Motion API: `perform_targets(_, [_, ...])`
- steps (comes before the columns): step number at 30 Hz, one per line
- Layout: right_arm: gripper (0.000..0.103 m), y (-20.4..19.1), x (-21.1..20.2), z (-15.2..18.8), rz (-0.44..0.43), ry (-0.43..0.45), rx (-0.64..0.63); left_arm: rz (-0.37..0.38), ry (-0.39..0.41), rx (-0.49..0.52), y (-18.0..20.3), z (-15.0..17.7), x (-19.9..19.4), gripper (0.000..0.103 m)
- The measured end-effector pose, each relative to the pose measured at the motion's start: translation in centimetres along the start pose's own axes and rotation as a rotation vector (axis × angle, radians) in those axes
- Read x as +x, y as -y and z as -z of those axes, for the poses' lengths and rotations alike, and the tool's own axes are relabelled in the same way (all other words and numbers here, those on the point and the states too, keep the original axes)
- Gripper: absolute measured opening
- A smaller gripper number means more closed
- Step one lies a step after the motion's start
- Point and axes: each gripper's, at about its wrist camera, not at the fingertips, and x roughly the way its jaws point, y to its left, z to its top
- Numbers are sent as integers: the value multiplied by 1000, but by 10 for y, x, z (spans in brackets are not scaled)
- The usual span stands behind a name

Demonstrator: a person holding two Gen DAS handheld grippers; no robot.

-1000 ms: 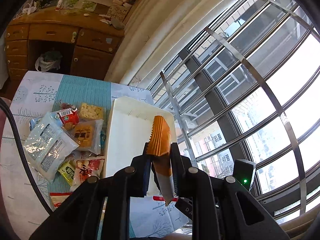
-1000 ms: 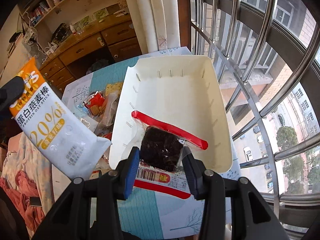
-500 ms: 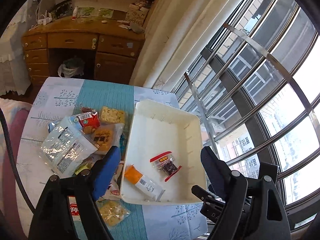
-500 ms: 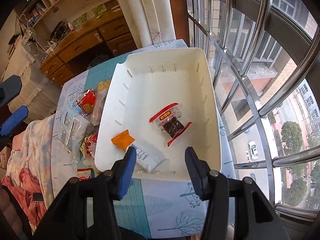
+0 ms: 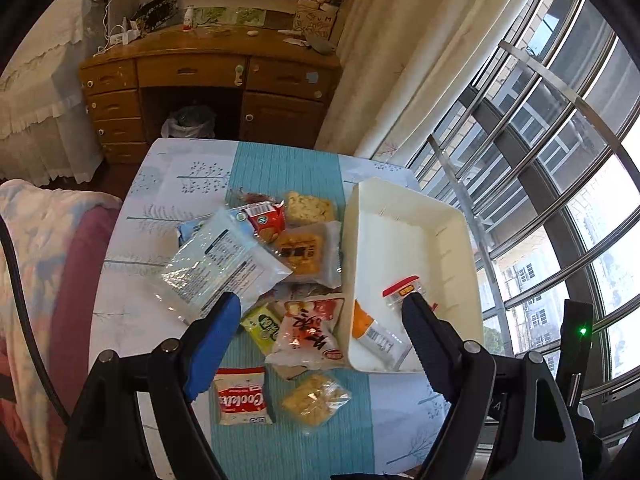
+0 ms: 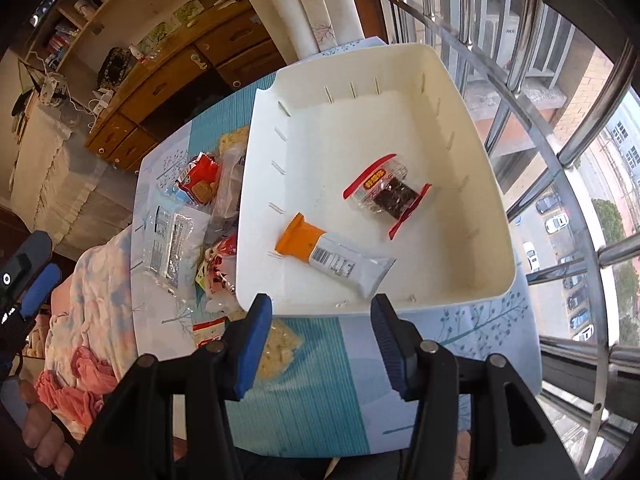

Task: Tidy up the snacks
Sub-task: 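Withdraw both tools from the tray toward the remaining snacks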

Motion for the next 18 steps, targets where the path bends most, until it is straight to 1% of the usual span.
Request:
perform_targets(2, [52,-4,5,6,-8,-19,38,-12,-18,5,-13,1,0,86])
perform_targets(7, [53,-10,20,22,-36,-66,162,-23,-64,32,-40,1,2,86])
perform_targets(8, [54,-10,24,26,-42,-78,190,-26,-79,41,-46,0,4,86])
perform_targets(9, [57,-11,27,29,-49,-90,217,-27,-91,48,-50,0,6,86])
perform_targets(12, [59,-14,38,40,-72,-125,293,-34,-127,68,-66,-2,14,86])
perform_targets(16, [61,-19,52,54,-81,-161,365,-40,-181,111,-81,-6,30,87])
perform_targets(18, [63,-21,59,59,-79,-178,396,-39,-218,135,-88,-8,42,87])
